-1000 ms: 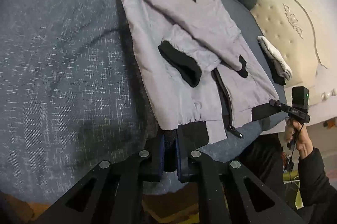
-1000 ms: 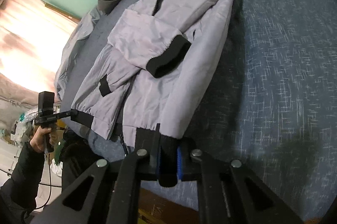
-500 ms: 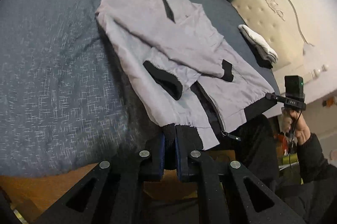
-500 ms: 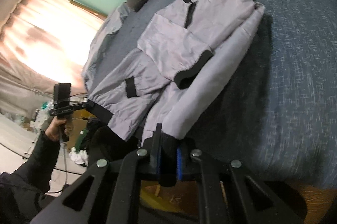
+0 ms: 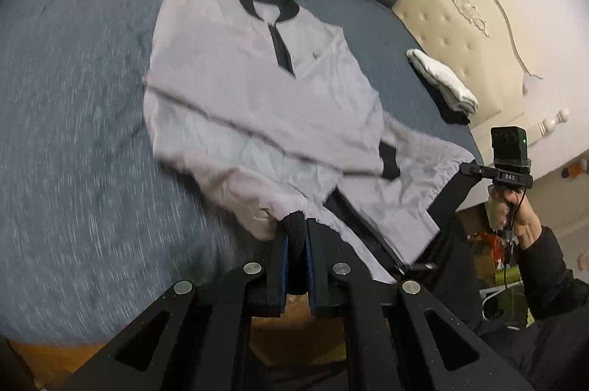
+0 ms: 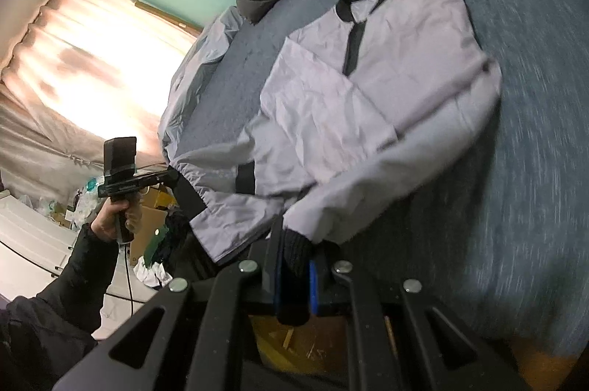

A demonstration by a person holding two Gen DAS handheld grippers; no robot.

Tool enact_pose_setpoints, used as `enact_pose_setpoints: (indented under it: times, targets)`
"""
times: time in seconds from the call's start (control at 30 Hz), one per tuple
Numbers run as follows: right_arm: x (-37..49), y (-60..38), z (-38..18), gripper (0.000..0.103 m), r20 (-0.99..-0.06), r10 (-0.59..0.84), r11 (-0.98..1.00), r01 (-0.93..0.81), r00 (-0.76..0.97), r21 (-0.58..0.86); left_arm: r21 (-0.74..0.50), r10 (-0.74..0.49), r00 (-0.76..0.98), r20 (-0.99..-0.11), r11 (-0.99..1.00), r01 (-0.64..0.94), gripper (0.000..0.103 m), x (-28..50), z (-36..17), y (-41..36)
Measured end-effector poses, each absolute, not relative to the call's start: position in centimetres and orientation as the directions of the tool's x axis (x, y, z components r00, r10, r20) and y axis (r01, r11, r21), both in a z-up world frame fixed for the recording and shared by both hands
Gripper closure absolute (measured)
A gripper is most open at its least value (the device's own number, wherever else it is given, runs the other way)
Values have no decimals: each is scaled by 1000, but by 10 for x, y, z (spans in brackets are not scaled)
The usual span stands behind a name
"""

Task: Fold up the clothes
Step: 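Lift the black hem with both tools and fold it toward the collar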

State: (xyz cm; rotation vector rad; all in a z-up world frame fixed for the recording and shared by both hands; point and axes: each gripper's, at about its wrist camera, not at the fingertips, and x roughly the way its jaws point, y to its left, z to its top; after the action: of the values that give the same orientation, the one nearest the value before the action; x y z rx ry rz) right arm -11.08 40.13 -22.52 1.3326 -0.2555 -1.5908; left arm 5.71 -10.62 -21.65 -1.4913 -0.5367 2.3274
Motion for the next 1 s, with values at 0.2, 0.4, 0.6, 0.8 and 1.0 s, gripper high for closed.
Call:
enact_pose_setpoints:
  times: [0.2, 0.4, 0.6, 0.8, 1.0]
  targets:
    - [-178, 364, -196, 93, -587, -804, -451, 551, 90, 702, -460, 443, -438, -782, -885, -74, 95, -15, -192, -124]
    - [-278, 334, -185, 93, -577, -816, -477, 525, 34, 705, -468, 429, -478, -767, -883, -41, 95, -111, -185, -155]
    - [-379, 305, -198, 93, -595, -803, -535, 471, -26, 702, -490, 410, -491, -769, -870, 42, 95, -213, -204, -203]
    - [-466, 280, -234, 93, -674, -735, -630, 441, -73, 640, -459, 352, -462, -814, -878, 139, 95, -297, -256, -235]
    - [-519, 262, -300, 91, -744, -664, -714, 361, -73, 601, -460, 336, -424, -841, -857, 234, 93, -345, -321, -254]
